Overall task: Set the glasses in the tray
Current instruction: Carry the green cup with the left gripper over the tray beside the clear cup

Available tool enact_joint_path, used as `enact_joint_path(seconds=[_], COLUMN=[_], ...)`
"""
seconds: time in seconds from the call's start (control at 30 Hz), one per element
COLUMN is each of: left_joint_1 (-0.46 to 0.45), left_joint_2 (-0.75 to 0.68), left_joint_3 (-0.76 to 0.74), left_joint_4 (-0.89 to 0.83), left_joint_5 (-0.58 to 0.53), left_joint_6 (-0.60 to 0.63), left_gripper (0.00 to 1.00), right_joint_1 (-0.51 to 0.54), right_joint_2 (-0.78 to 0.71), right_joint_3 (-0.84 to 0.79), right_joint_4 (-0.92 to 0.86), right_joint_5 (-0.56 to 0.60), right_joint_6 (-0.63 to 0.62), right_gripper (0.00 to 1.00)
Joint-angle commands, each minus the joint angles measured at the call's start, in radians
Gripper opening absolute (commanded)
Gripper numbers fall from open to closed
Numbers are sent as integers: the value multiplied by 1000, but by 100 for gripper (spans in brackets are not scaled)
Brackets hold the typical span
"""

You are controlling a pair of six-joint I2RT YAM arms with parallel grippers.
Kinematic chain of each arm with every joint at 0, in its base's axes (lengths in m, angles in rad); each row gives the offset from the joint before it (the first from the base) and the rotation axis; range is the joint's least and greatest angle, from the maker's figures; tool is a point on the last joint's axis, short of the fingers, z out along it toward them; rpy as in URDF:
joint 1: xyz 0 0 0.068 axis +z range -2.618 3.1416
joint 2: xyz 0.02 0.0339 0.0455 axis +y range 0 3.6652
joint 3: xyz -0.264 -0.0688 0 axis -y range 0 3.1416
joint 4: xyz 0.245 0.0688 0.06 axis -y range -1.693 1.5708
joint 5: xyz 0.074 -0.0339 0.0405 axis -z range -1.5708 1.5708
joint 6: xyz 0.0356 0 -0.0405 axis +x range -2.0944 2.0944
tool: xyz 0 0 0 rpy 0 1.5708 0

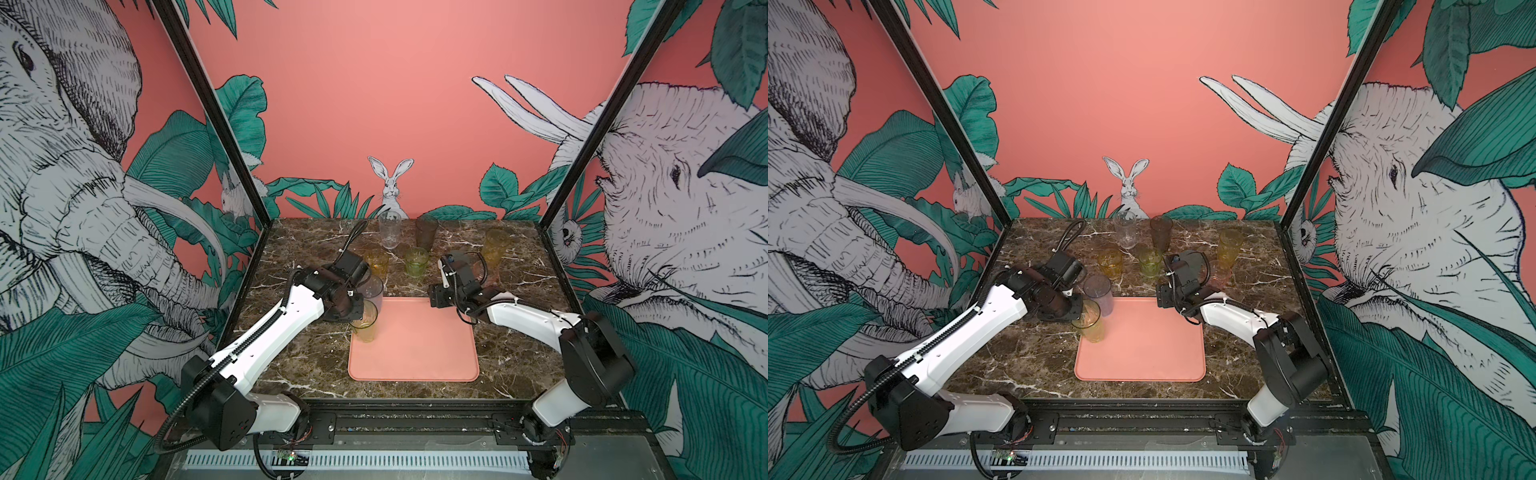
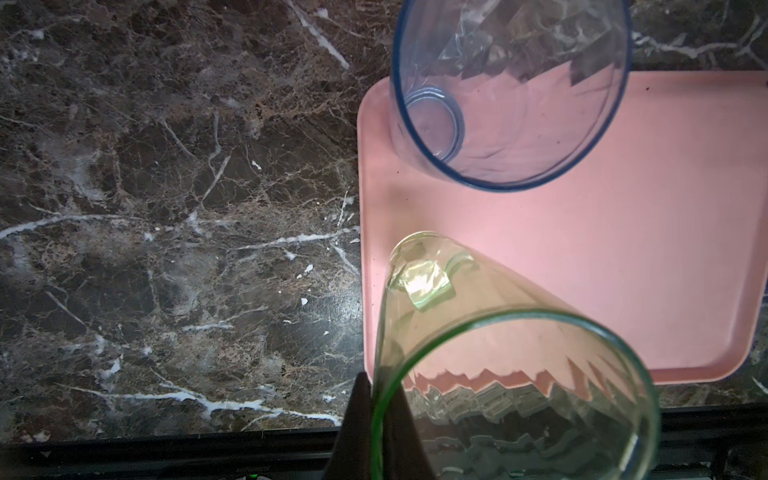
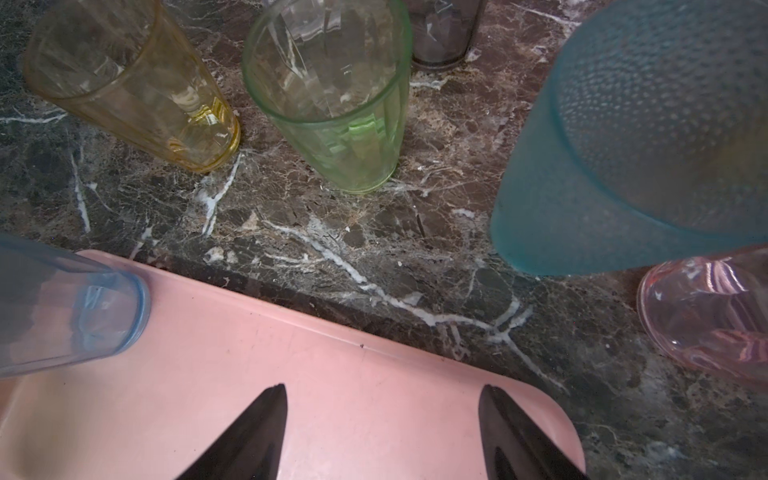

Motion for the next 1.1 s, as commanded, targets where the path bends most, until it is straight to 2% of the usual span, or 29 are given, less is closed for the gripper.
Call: enact_joint_path(seconds=[0.0, 1.07], left_joint_1=[-13, -21], left_joint_2=[4, 90], left_joint_3=[6, 29], left_joint_4=[12, 37], left_joint_5=[-18, -27], left_joint_6=[-29, -42], left_gripper=[0, 0], right_joint_1=[-4, -4], right_joint_2=[7, 35], right_joint_3=[18, 29], right_joint_4=[6, -7], right_joint_5=[-6, -12], right_joint_6=[6, 7], right_gripper=[75, 75])
